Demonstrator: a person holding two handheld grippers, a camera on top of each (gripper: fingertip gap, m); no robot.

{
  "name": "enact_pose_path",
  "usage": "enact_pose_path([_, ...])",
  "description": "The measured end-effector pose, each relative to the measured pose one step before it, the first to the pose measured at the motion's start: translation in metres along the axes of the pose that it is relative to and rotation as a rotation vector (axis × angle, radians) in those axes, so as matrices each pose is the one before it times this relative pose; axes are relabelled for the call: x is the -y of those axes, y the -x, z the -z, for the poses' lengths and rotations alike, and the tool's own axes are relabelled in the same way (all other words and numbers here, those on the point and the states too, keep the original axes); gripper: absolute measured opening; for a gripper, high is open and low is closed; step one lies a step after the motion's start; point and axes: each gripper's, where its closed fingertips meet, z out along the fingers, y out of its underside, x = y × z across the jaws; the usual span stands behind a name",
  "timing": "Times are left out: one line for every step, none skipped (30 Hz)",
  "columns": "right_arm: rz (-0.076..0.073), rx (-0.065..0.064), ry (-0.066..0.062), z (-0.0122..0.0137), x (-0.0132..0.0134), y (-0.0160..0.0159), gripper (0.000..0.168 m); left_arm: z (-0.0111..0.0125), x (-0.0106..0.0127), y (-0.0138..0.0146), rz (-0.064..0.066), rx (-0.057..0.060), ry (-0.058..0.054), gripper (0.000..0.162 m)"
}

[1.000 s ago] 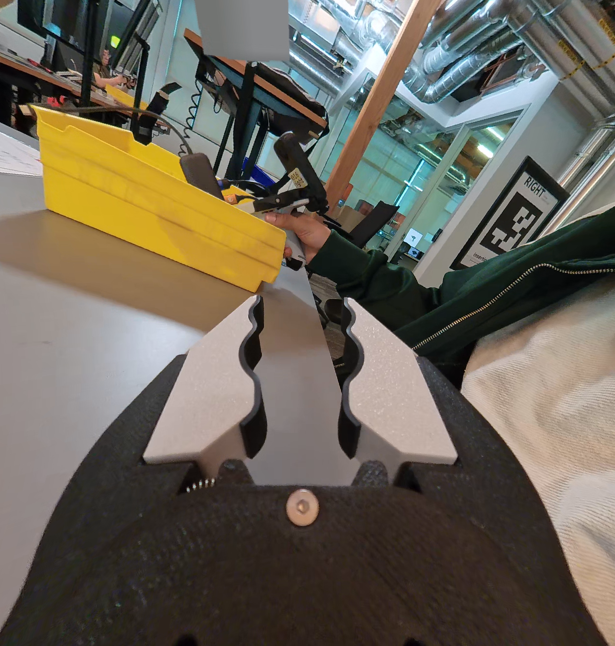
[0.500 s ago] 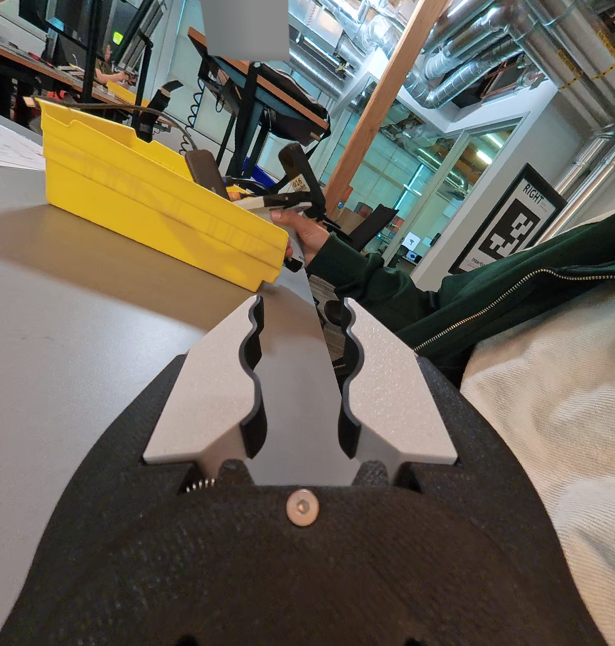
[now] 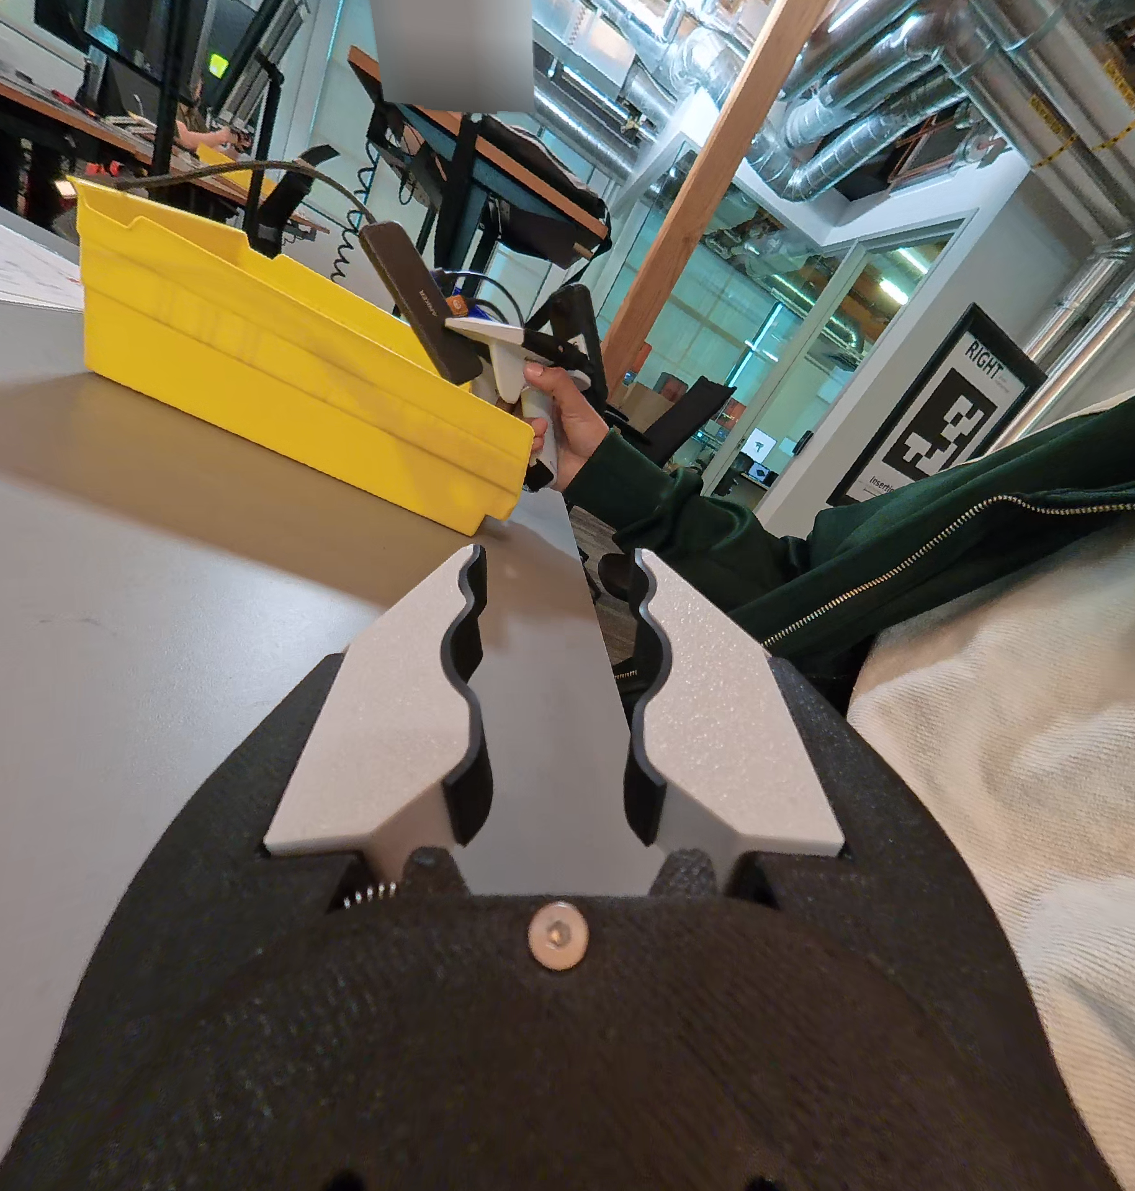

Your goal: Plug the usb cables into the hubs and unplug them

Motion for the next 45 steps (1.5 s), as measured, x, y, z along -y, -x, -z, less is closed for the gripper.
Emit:
enact_pose_path([0.0108, 0.0022, -0.0035, 0.00041, 0.00071, 0.00063, 0.011, 0.00008, 0.0, 0.00021, 0.0018, -0.0001, -0.0002, 0.042])
enact_pose_path([0.0113, 0.0016, -0.0031, 0.00012, 0.00072, 0.00077, 0.012, -0.00002, 0.00007, 0.0001, 0.0021, -0.0005, 0.0, 0.042])
enact_pose_path([0.0091, -0.0002, -0.003, 0.00026, 0.00092, 0.00074, 0.012, 0.00005, 0.00012, 0.00014, 0.0018, -0.0003, -0.0004, 0.042])
enact_pose_path([0.0113, 0.0022, -0.0093, 0.00072, 0.00195, 0.00126, 0.012, 0.00011, 0.0001, 0.0001, 0.0009, -0.0002, -0.0007, 0.042])
enact_pose_path([0.0162, 0.0067, -0.0192, 0.00165, 0.00353, 0.00228, 0.013, 0.00005, 0.0001, -0.00001, 0.0001, 0.0002, -0.0007, 0.042])
enact_pose_path([0.0169, 0.0046, -0.0282, 0.0024, 0.00506, 0.00216, 0.013, 0.00006, 0.0, 0.00009, -0.0001, 0.0004, -0.0006, 0.042])
enact_pose_path([0.0123, 0.0024, -0.0304, 0.00264, 0.00567, 0.00144, 0.014, -0.00002, 0.00003, -0.00001, 0.0001, 0.0, -0.0002, 0.042])
enact_pose_path([0.0058, 0.0039, -0.027, 0.0024, 0.00498, 0.00086, 0.013, 0.00004, 0.00002, 0.00006, 0.0003, 0.0, 0.0002, 0.042])
enact_pose_path([-0.0035, 0.0016, -0.0175, 0.00182, 0.0031, -0.00035, 0.012, -0.00006, 0.00003, -0.00001, 0.001, -0.0003, 0.0002, 0.042])
enact_pose_path([-0.0088, 0.002, -0.007, 0.00116, 0.00111, -0.00068, 0.012, 0.0, -0.00004, 0.00022, 0.0017, -0.0003, 0.0001, 0.042])
enact_pose_path([-0.0063, -0.0001, -0.0063, 0.0006, 0.00062, -0.00082, 0.012, -0.00002, -0.00004, 0.00012, 0.0018, 0.0, 0.0004, 0.042])
enact_pose_path([-0.003, -0.0065, -0.0053, 0.00016, 0.00029, -0.00155, 0.012, -0.00011, 0.00003, 0.00011, 0.0012, -0.0001, 0.0005, 0.042])
enact_pose_path([-0.0008, -0.0058, -0.0016, 0.00017, 0.00018, -0.00118, 0.012, 0.00001, -0.00002, -0.00002, 0.0002, 0.0, 0.0002, 0.042])
enact_pose_path([0.0029, -0.0047, -0.0018, 0.00002, 0.00049, -0.00062, 0.012, 0.00006, -0.00001, 0.00004, -0.0006, 0.0007, -0.0003, 0.042])
enact_pose_path([0.0041, -0.0049, 0.001, 0.00008, 0.00036, -0.00063, 0.012, 0.00002, 0.00003, -0.0001, -0.001, 0.0005, -0.0003, 0.042])
enact_pose_path([0.0021, -0.0073, 0.0031, -0.00004, 0.00009, -0.00093, 0.012, 0.0, 0.0, 0.0001, -0.0005, 0.0005, 0.0, 0.042])
enact_pose_path([0.0001, -0.0109, 0.0023, 0.00003, -0.00003, -0.00165, 0.012, -0.00004, -0.00002, 0.00008, 0.0006, 0.0001, 0.0005, 0.042])
enact_pose_path([-0.003, -0.0108, 0.001, 0.00013, -0.00006, -0.002, 0.012, -0.0001, -0.00007, 0.00006, 0.0019, -0.0005, 0.0006, 0.042])
enact_pose_path([-0.007, -0.0083, -0.0017, 0.00046, 0.00019, -0.00199, 0.011, 0.00001, 0.00004, 0.00026, 0.0022, -0.0003, -0.0001, 0.042])
enact_pose_path([-0.009, -0.0025, -0.0083, 0.00095, 0.00122, -0.00137, 0.011, 0.0001, 0.00006, 0.00017, 0.0019, 0.0004, -0.0009, 0.042])
enact_pose_path([-0.0103, 0.0078, -0.0187, 0.00164, 0.00279, 0.00014, 0.011, 0.00015, 0.00021, 0.00011, 0.0016, 0.0004, -0.0014, 0.042])
enact_pose_path([-0.016, 0.0224, -0.0258, 0.00182, 0.00413, 0.00184, 0.011, 0.00007, 0.00008, 0.00008, 0.0008, 0.0002, -0.0008, 0.042])
enact_pose_path([-0.0236, 0.0364, -0.0281, 0.00183, 0.00471, 0.00344, 0.011, -0.00008, -0.00004, 0.00005, -0.0001, 0.0001, 0.0003, 0.042])
enact_pose_path([-0.0268, 0.039, -0.0289, 0.00155, 0.00477, 0.00368, 0.012, -0.00004, -0.00021, -0.00008, -0.0003, -0.0003, 0.0012, 0.042])
enact_pose_path([-0.0248, 0.0268, -0.0278, 0.00115, 0.00411, 0.00213, 0.012, -0.00021, -0.00017, -0.00002, 0.0004, -0.0005, 0.0012, 0.042])
enact_pose_path([-0.0209, 0.0126, -0.0235, 0.00105, 0.00303, 0.00034, 0.012, 0.0, -0.00007, 0.00007, 0.0014, -0.0005, 0.0006, 0.042])
enact_pose_path([-0.0179, 0.0073, -0.0183, 0.001, 0.00242, -0.00016, 0.011, -0.00002, 0.00007, 0.00013, 0.0017, -0.0005, 0.0, 0.042])
enact_pose_path([-0.0128, 0.0075, -0.0168, 0.00093, 0.00251, 0.00031, 0.011, 0.00001, 0.00011, 0.00014, 0.0013, 0.0001, -0.0006, 0.042])
enact_pose_path([-0.0052, 0.0063, -0.0164, 0.00055, 0.0027, 0.00061, 0.012, 0.00016, 0.0001, 0.00006, 0.0008, 0.0002, -0.001, 0.042])
enact_pose_path([-0.0013, 0.0014, -0.0103, 0.00005, 0.00184, 0.0003, 0.012, -0.00002, -0.00002, -0.00002, 0.0007, -0.0002, -0.0005, 0.042])
enact_pose_path([-0.0003, -0.0016, -0.0017, -0.00058, 0.0005, 0.00019, 0.012, -0.00013, -0.00012, -0.00003, 0.0007, -0.0002, 0.0009, 0.042])
enact_pose_path([0.0023, -0.0011, 0.0029, -0.00105, -0.0004, 0.00053, 0.012, -0.00007, -0.00014, 0.00006, 0.0008, -0.0001, 0.0014, 0.042])
enact_pose_path([0.0072, -0.0003, 0.0034, -0.00128, -0.0007, 0.00104, 0.012, -0.00019, -0.00017, 0.00013, 0.0013, 0.0001, 0.001, 0.042])
enact_pose_path([0.0101, 0.0009, 0.0034, -0.00126, -0.00088, 0.00141, 0.011, 0.0, -0.00013, 0.00012, 0.0019, -0.0003, 0.0005, 0.042])
enact_pose_path([0.0094, 0.0018, 0.0036, -0.00137, -0.00096, 0.0016, 0.012, -0.00003, 0.0, 0.00001, 0.0019, -0.0007, 0.0002, 0.042])
enact_pose_path([0.0086, 0.0012, 0.0027, -0.00164, -0.0009, 0.00156, 0.012, -0.00007, -0.00003, 0.0, 0.0012, -0.0005, 0.0, 0.042])
enact_pose_path([0.0096, -0.0023, 0.0049, -0.00232, -0.00127, 0.00127, 0.011, 0.00002, 0.00005, 0.00011, 0.0004, 0.0004, 0.0, 0.042])
enact_pose_path([0.0127, -0.0107, 0.0128, -0.00325, -0.0028, 0.00021, 0.011, -0.00007, -0.00006, 0.00011, 0.0003, 0.0007, 0.0004, 0.042])
enact_pose_path([0.0115, -0.0256, 0.0243, -0.00389, -0.00485, -0.00194, 0.011, -0.0001, -0.00015, 0.00012, 0.0012, 0.0002, 0.0008, 0.042])
enact_pose_path([0.0065, -0.0351, 0.0327, -0.00404, -0.00644, -0.00326, 0.011, -0.00007, -0.00008, 0.00012, 0.0026, -0.0006, 0.0005, 0.042])
enact_pose_path([0.0041, -0.0255, 0.0247, -0.00377, -0.00553, -0.00179, 0.011, -0.00009, -0.0001, -0.00002, 0.0038, -0.0014, 0.0, 0.042])
enact_pose_path([-0.0008, -0.0032, 0.0048, -0.00325, -0.00281, 0.00166, 0.011, -0.00016, -0.00024, 0.00006, 0.0029, -0.0009, 0.0007, 0.042])
enact_pose_path([-0.012, 0.0162, -0.0107, -0.00236, -0.00001, 0.00413, 0.011, -0.00024, -0.0002, -0.0001, 0.0009, -0.0002, 0.0011, 0.042])
enact_pose_path([-0.0224, 0.0277, -0.0202, -0.00159, 0.00206, 0.00555, 0.011, -0.00011, -0.00015, -0.00012, -0.0014, 0.0008, 0.0011, 0.042])
enact_pose_path([-0.0276, 0.0375, -0.0274, -0.00082, 0.00324, 0.00614, 0.011, -0.00021, -0.00019, -0.00013, -0.0042, 0.0024, 0.0012, 0.042])
